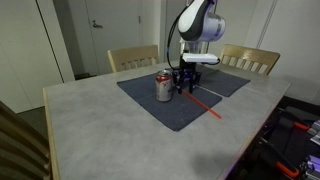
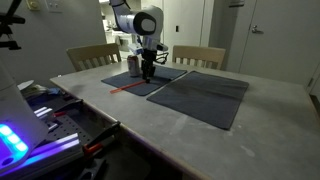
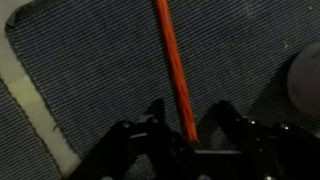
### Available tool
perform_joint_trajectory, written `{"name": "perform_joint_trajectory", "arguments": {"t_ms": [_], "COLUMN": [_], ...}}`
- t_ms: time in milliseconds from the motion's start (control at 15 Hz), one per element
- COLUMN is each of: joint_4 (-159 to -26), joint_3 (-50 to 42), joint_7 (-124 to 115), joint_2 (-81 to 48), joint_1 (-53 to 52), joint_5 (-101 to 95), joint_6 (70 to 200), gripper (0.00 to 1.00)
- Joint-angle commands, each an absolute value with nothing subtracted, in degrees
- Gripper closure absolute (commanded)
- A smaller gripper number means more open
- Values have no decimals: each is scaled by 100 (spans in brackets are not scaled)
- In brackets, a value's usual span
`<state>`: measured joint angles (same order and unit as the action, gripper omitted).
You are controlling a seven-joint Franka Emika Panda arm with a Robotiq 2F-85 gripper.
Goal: Place the red straw in the can
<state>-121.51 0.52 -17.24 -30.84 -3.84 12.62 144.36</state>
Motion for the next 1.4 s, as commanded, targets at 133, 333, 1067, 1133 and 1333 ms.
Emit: {"name": "perform_joint_trajectory", "arguments": {"t_ms": [133,333,1067,1133,1333], "joint_4": [-11991,-11995,-12005,-12026,-12100], "joint_3": [179,174,148,156,153], "joint_7": [-1451,-1469,-1597,-1588,-1607], "joint_2": [-3210,-3198,-3174,-3167,-3140], "joint_1": [-194,-195,-190,-167,-123], "joint_5": [1437,1441,1496,1542,1695], "joint_6": [14247,14229,14112,14110,14115], "gripper": [58,62,98,98,98]}}
